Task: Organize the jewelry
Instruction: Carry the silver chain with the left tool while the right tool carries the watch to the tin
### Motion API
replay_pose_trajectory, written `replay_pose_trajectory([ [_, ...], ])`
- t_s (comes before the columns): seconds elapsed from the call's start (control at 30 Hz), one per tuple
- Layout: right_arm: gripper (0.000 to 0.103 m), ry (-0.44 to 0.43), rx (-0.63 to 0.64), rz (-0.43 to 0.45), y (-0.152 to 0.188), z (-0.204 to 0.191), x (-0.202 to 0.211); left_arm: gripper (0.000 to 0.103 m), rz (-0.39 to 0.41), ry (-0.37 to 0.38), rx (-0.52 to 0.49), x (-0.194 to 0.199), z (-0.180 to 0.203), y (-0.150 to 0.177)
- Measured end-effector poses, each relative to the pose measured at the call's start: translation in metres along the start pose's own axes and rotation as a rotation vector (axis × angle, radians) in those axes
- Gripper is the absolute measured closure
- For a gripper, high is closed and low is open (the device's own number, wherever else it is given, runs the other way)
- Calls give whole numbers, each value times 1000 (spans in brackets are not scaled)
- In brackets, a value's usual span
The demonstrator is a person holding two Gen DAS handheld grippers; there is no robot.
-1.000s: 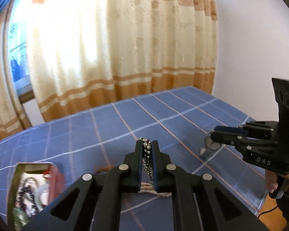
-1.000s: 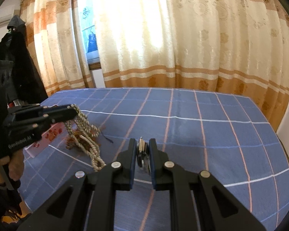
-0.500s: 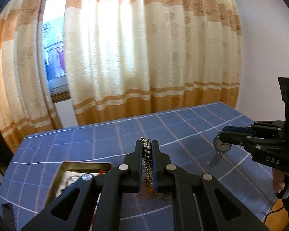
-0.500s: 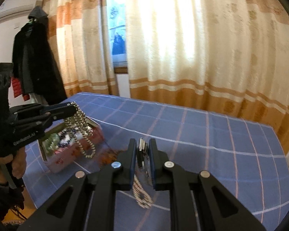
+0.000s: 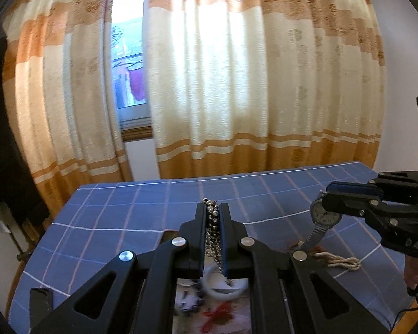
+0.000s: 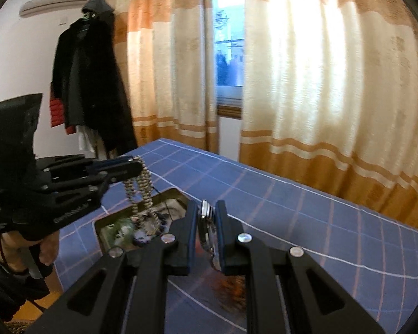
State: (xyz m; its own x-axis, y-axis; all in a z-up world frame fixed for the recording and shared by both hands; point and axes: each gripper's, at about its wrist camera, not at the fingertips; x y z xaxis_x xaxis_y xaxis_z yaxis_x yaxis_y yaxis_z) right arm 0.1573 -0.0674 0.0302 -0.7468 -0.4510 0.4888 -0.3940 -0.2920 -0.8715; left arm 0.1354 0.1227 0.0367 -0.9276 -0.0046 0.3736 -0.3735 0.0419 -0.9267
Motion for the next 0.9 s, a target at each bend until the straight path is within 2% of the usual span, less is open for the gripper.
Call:
replay_pose_trajectory([
  [0.27,88,-58,23,-17,-7,-28,-28,95,25,-62,35,11,-38,-2],
  [0.53,88,-99,34,-61,1,-47,-53,95,-14,-44,57,-1,-45,16],
  [0.9,88,-162,58,-116,24,-72,-64,95,-82,-26,83,-10,-52,46],
])
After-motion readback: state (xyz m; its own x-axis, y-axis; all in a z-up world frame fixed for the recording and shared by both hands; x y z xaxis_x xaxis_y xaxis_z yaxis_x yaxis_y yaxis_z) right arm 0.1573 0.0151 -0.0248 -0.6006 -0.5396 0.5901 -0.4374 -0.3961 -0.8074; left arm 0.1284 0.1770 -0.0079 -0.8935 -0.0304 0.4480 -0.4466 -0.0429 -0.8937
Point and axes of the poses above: each gripper's, at about its wrist camera, not at the fingertips, and x roughly against the way its jaws point, z to its right, y to its underside, and after that the axes turned 2 degrees about z, right-handed
